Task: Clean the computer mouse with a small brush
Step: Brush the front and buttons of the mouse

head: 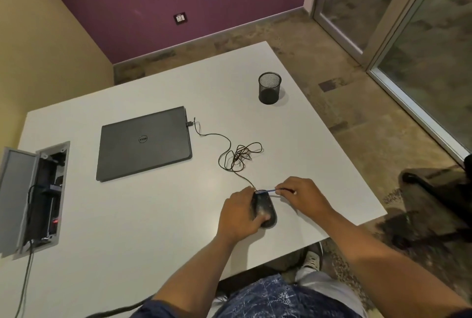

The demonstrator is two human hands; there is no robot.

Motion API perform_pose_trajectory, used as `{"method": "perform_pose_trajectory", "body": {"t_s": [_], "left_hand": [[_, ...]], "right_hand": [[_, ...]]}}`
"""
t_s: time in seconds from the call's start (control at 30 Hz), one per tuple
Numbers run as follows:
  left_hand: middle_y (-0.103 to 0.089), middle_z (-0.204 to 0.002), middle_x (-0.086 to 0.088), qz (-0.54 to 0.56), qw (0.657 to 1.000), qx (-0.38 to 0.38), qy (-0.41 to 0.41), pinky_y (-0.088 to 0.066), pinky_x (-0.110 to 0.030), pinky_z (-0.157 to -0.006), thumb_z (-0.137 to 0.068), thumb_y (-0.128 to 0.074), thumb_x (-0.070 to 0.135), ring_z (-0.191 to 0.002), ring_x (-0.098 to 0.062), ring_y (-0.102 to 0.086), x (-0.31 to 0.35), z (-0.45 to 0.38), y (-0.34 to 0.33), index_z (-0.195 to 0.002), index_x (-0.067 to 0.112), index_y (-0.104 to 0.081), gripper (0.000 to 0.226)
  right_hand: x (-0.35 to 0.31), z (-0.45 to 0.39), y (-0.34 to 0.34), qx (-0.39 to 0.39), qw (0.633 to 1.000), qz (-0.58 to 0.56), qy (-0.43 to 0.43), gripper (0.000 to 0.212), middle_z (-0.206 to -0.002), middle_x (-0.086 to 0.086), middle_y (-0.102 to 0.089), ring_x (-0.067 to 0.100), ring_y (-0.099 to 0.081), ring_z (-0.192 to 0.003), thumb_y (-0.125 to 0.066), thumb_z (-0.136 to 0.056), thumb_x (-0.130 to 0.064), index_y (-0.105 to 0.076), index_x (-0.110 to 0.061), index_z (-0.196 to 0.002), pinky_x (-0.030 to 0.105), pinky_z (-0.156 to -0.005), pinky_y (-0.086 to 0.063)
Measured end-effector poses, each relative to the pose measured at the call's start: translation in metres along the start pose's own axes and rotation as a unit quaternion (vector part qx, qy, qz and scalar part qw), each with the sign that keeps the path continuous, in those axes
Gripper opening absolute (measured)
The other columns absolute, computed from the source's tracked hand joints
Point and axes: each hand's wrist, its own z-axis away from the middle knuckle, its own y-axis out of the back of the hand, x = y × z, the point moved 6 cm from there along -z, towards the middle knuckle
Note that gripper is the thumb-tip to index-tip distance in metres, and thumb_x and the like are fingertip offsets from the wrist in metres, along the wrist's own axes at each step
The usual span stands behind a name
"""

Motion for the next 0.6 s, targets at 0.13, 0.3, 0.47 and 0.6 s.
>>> {"method": "perform_pose_trajectory", "body": {"t_s": [0.13, 0.3, 0.47, 0.6], "left_hand": [[-0.055, -0.145, 0.003, 0.021, 0.996, -0.066, 0.048, -0.043, -0.035, -0.105, -0.057, -0.066, 0.091, -0.127, -0.018, -0.052, -0.013, 0.014, -0.010, -0.156, 0.023, -0.034, 0.125], [-0.046, -0.155, 0.006, 0.014, 0.992, -0.105, 0.070, -0.040, -0.039, -0.112, -0.051, -0.079, 0.080, -0.137, -0.021, -0.047, -0.019, 0.009, -0.018, -0.162, 0.021, -0.018, 0.141], [-0.041, -0.157, 0.013, 0.039, 0.990, -0.111, 0.074, -0.038, -0.039, -0.114, -0.047, -0.081, 0.078, -0.141, -0.017, -0.041, -0.018, 0.003, -0.020, -0.163, 0.025, -0.012, 0.144], [-0.043, -0.155, 0.011, 0.045, 0.990, -0.109, 0.077, -0.038, -0.038, -0.112, -0.048, -0.082, 0.076, -0.139, -0.017, -0.042, -0.019, 0.003, -0.020, -0.163, 0.025, -0.010, 0.144]], "right_hand": [[0.006, 0.011, 0.002, 0.043, 0.999, -0.007, 0.001, 0.012, -0.090, -0.001, -0.075, -0.004, -0.066, -0.081, -0.075, -0.090, -0.011, -0.081, -0.011, -0.100, 0.001, -0.068, -0.045], [0.012, 0.020, 0.000, 0.063, 0.998, -0.007, 0.005, 0.014, -0.089, -0.002, -0.074, 0.002, -0.066, -0.082, -0.075, -0.090, -0.011, -0.081, -0.011, -0.103, 0.005, -0.070, -0.047], [0.016, 0.023, 0.001, 0.052, 0.999, -0.001, 0.003, 0.017, -0.092, -0.002, -0.074, 0.004, -0.067, -0.084, -0.075, -0.090, -0.011, -0.081, -0.013, -0.105, 0.007, -0.072, -0.048], [0.014, 0.025, 0.001, 0.041, 0.999, -0.005, 0.007, 0.017, -0.093, -0.001, -0.075, 0.002, -0.066, -0.086, -0.075, -0.090, -0.011, -0.081, -0.012, -0.106, 0.002, -0.072, -0.046]]}}
